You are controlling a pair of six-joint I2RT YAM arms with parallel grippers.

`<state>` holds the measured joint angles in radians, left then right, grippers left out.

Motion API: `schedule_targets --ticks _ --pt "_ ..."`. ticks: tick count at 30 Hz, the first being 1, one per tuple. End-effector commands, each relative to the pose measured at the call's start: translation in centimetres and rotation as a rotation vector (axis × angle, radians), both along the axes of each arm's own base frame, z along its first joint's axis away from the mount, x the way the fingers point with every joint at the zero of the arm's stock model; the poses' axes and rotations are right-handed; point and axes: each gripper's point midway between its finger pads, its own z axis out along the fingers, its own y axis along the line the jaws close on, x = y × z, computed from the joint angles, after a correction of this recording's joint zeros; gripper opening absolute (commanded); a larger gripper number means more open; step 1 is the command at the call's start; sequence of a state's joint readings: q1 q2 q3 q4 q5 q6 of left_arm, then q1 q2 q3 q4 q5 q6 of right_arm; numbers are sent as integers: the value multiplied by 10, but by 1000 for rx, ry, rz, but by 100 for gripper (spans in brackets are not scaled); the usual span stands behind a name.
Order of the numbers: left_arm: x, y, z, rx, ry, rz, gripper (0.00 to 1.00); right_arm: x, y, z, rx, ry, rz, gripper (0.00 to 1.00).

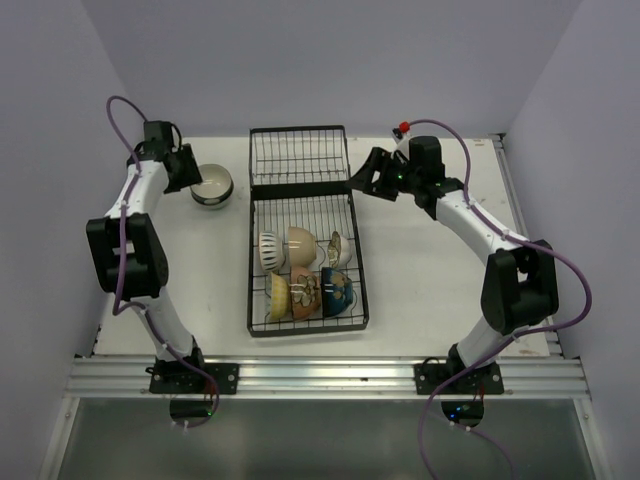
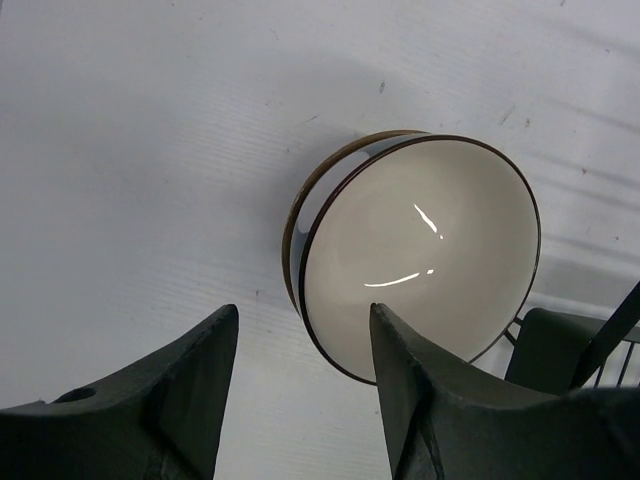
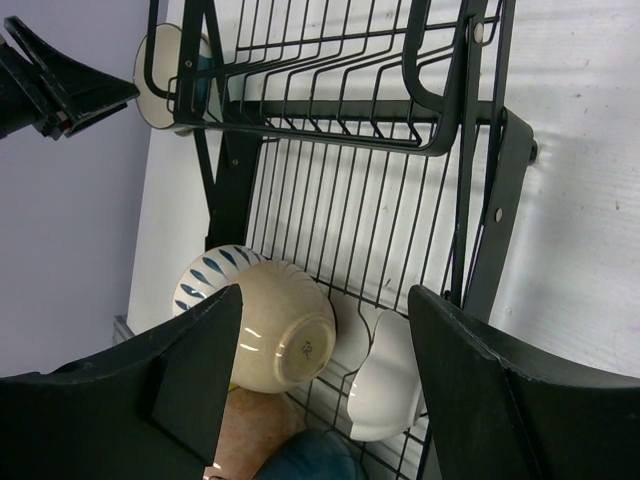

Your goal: Unload the bowls from the dish rack

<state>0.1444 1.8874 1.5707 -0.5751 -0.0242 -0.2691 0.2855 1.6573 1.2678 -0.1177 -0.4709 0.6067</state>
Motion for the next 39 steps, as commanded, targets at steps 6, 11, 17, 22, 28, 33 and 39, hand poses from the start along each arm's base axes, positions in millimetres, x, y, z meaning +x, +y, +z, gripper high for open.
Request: schedule_targets --ticks 6,11,17,22,28,33,39 --pt "15 13 -1 41 -34 20 43 -1 -2 21 1 -48 13 69" --pt "16 14 -7 38 -22 25 38 -1 -1 17 -1 -40 18 68" --pt "16 16 -13 39 -11 30 32 -1 -1 14 -5 -34 19 65" --pt "17 16 -15 24 -14 32 27 -2 -1 12 -1 -29 21 63" --pt "17 14 -15 15 -14 26 27 -2 -1 11 -1 -26 25 63" --pt "17 11 -20 -4 -9 15 17 -3 -1 9 0 -21 27 61" --pt "17 8 -20 -16 -14 11 17 -4 -1 11 0 -23 27 61"
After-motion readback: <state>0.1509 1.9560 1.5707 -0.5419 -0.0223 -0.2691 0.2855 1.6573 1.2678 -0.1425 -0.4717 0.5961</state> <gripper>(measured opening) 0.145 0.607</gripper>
